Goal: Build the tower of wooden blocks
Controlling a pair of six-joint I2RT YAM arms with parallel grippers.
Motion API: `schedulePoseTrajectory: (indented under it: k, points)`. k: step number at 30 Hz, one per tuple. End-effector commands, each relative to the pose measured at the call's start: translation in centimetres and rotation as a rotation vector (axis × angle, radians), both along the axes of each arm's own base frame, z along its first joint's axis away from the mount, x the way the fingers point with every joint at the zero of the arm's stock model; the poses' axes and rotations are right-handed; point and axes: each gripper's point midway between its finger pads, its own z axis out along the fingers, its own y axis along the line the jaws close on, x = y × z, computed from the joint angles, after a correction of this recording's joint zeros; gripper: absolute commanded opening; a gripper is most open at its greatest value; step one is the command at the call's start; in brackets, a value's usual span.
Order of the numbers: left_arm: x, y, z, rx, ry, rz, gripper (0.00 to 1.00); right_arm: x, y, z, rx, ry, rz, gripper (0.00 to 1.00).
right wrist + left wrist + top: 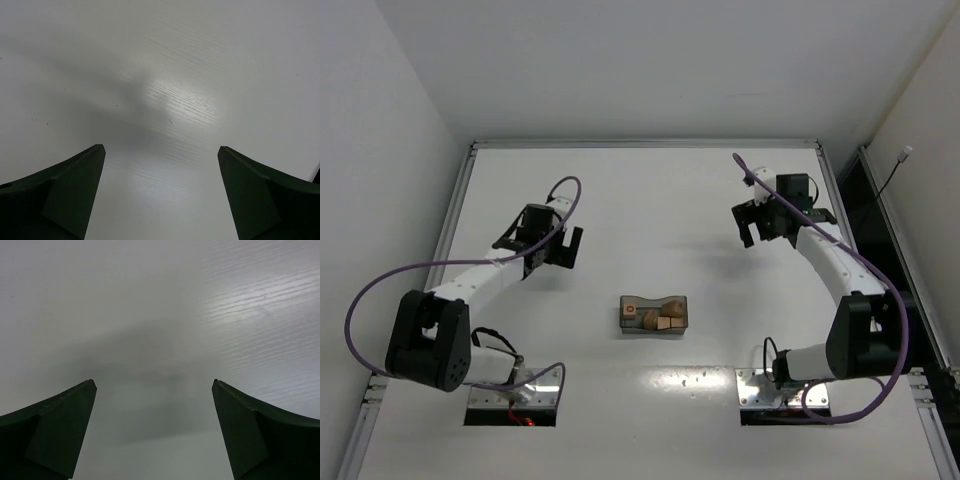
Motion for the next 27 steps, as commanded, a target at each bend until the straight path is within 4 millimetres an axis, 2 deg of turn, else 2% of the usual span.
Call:
schedulePoseTrajectory:
  k: [1,2,4,7,8,9,11,12,13,14,15,16,18,21,24,25,27]
  points:
    - [1.2,-2.2,3.7,-0.064,-0.098,-0.157,1.00,0.1,0.6,0.9,0.038,-0.028,0.014,0.93]
    - [0.8,-3.5,4.7,-0.074,-0.108,-0.240,0.97,-0.1,1.0,0.8,0.057,-0.018,0.031,0.93]
    - [-1.5,-6.9,6.2,-0.068,-0.110,-0.488,0.86,-0.3,1.4,0.7,0.061,-0.012,0.068,0.93]
    - [-5.0,-10.6,7.3,-0.045,-0.077,-0.688,0.85,-0.6,1.8,0.3,0.073,0.006,0.094,0.93]
    - [-6.7,-11.0,6.7,-0.039,-0.013,-0.737,0.85,-0.3,1.8,0.7,0.073,-0.003,0.094,0.93]
    - [-8.3,-12.6,6.7,-0.036,0.009,-0.822,0.85,-0.5,1.8,0.6,0.066,0.004,0.102,0.93]
    - [-10.9,-13.9,7.4,-0.050,0.010,-0.919,0.85,-0.6,2.1,0.6,0.082,0.004,0.116,0.92]
    - [-12.4,-14.3,7.2,-0.048,0.026,-0.958,0.88,-0.7,2.1,0.1,0.077,0.022,0.122,0.90]
    - [-14.0,-15.5,7.0,-0.034,0.021,-1.026,0.89,-0.5,2.3,0.5,0.087,0.013,0.131,0.90]
    - [-14.7,-15.6,7.4,-0.017,0.006,-1.033,0.89,-0.5,2.3,0.5,0.087,0.013,0.131,0.89]
    - [-15.5,-15.7,6.9,0.000,0.024,-1.059,0.89,-0.7,2.5,0.4,0.094,0.022,0.137,0.89]
    - [-16.5,-16.5,7.1,-0.002,0.015,-1.105,0.89,-0.7,2.5,0.1,0.089,0.030,0.143,0.89]
    - [-16.7,-17.0,6.9,0.013,0.024,-1.121,0.88,-0.8,2.6,0.1,0.097,0.030,0.150,0.89]
    - [-18.3,-18.2,6.9,0.003,0.041,-1.192,0.86,-0.7,2.7,0.1,0.098,0.039,0.150,0.89]
    - [-19.8,-19.1,5.7,0.014,0.084,-1.248,0.86,-0.7,2.7,0.1,0.098,0.039,0.150,0.89]
    - [-19.6,-19.7,6.0,0.015,0.052,-1.252,0.86,-0.7,2.7,0.1,0.098,0.039,0.150,0.89]
    - [-20.2,-20.3,5.2,0.030,0.066,-1.282,0.84,-0.7,2.6,0.4,0.091,0.028,0.157,0.89]
